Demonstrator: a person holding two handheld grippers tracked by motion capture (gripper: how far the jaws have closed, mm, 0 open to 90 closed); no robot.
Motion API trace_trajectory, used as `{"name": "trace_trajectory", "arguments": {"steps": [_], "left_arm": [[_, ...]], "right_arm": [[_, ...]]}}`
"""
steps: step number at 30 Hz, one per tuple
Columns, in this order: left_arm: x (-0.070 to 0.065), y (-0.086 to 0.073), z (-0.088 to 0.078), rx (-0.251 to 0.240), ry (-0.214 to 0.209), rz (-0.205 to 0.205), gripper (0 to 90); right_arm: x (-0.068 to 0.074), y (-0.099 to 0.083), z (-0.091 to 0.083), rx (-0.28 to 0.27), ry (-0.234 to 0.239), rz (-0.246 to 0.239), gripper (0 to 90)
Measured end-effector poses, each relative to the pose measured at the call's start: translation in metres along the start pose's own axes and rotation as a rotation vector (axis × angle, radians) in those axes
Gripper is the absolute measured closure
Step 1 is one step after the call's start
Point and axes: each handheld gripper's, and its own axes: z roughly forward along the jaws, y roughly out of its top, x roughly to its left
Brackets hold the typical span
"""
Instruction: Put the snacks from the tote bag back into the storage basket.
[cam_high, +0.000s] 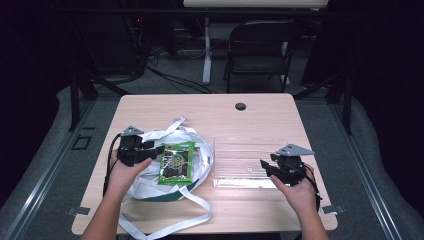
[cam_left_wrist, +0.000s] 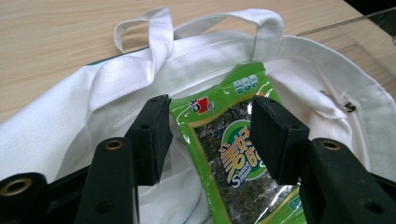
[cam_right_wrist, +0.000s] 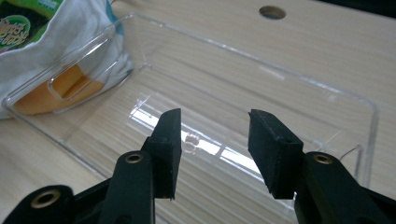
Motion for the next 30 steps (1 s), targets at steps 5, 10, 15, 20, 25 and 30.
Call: {"name": "trace_trajectory", "arguments": {"steps": [5, 10, 15, 20, 25, 30], "left_arm": [[0.002, -0.002, 0.001, 0.017, -0.026, -0.025, 47.9], [0.001, -0.002, 0.002, 0.021, -0.028, -0.033, 47.8], [0.002, -0.004, 0.003, 0.026, -0.082, -0.072, 47.1], [0.001, -0.004, 0.009, 0.051, -0.114, -0.09, 47.3], [0.0, -0.004, 0.017, 0.069, -0.113, -0.094, 46.9], [0.0, -0.004, 0.025, 0.097, -0.119, -0.109, 44.9]], "right_arm": [[-0.003, -0.001, 0.002, -0.003, 0.011, 0.022, 58.5], [-0.003, 0.0, 0.004, -0.008, 0.017, 0.039, 58.0], [-0.002, 0.0, 0.004, -0.01, 0.032, 0.047, 56.5], [0.0, 0.0, 0.003, -0.018, 0.033, 0.055, 55.8], [0.0, -0.001, 0.001, -0.025, 0.035, 0.062, 55.1], [0.001, -0.002, 0.0, -0.013, 0.033, 0.052, 55.0]]}}
